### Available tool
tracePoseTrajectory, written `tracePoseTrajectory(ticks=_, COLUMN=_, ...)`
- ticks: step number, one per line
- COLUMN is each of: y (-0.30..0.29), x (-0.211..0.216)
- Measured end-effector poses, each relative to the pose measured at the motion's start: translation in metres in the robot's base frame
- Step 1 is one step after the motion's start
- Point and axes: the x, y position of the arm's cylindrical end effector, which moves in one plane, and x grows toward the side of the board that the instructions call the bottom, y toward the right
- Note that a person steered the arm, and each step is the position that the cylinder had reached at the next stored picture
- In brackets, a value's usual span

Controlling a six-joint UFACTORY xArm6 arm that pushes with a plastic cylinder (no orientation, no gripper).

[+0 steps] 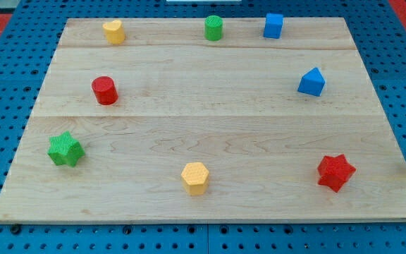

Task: Move the red star towards the center

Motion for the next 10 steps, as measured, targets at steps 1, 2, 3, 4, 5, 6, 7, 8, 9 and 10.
tracePoseTrajectory(ticks=1, y=-0.071, x=0.028)
tracePoseTrajectory(ticks=2, y=-0.137, x=0.006)
tracePoseTrajectory(ticks=3, y=-0.190, x=0.003)
tracePoseTrajectory(ticks=4, y=-0.190, x=0.003)
tracePoseTrajectory(ticks=5, y=-0.191, x=0.001)
tracePoseTrajectory(ticks=6, y=-0.154, x=-0.010)
tracePoseTrajectory(ticks=7, y=-0.118, x=-0.024)
tracePoseTrajectory(ticks=8, y=-0.144, x=-0.066)
tracePoseTrajectory(ticks=9, y=-0.190, x=-0.078)
tracePoseTrajectory(ticks=10, y=-0.191, x=-0.080)
